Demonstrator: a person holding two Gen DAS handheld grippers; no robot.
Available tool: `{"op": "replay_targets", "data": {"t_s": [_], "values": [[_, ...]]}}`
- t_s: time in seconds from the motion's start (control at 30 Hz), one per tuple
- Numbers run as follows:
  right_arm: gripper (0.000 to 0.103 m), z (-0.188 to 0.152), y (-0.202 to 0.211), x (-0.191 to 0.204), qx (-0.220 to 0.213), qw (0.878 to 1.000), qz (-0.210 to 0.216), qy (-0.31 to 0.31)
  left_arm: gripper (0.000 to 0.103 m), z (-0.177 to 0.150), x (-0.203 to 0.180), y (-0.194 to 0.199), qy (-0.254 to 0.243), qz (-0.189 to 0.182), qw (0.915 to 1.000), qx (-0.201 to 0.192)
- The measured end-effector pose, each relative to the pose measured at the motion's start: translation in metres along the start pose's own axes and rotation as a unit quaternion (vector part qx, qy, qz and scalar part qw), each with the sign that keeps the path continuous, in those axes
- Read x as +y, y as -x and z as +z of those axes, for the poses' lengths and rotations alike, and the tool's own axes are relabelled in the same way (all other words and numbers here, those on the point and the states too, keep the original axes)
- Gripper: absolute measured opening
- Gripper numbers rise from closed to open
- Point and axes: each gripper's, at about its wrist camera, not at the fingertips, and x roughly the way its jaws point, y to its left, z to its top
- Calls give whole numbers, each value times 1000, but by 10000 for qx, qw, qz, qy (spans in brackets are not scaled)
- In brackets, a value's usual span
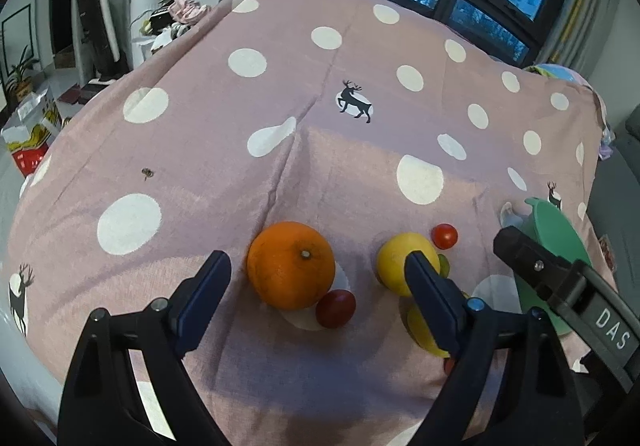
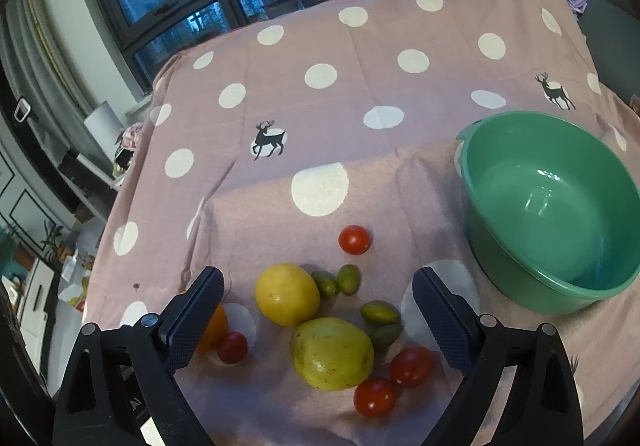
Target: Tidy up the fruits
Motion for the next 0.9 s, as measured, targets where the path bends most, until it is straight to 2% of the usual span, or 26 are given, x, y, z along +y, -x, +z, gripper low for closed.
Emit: {"op": "replay_targets", "data": {"t_s": [0.63,0.9], "values": [[96,3,0,-9,30,9998,59,-208,92,1,2,1,30,-64,10000,-6],[82,3,-2,-13,192,9991,168,-340,92,0,-3,0,-52,-136,9999,20]]}}
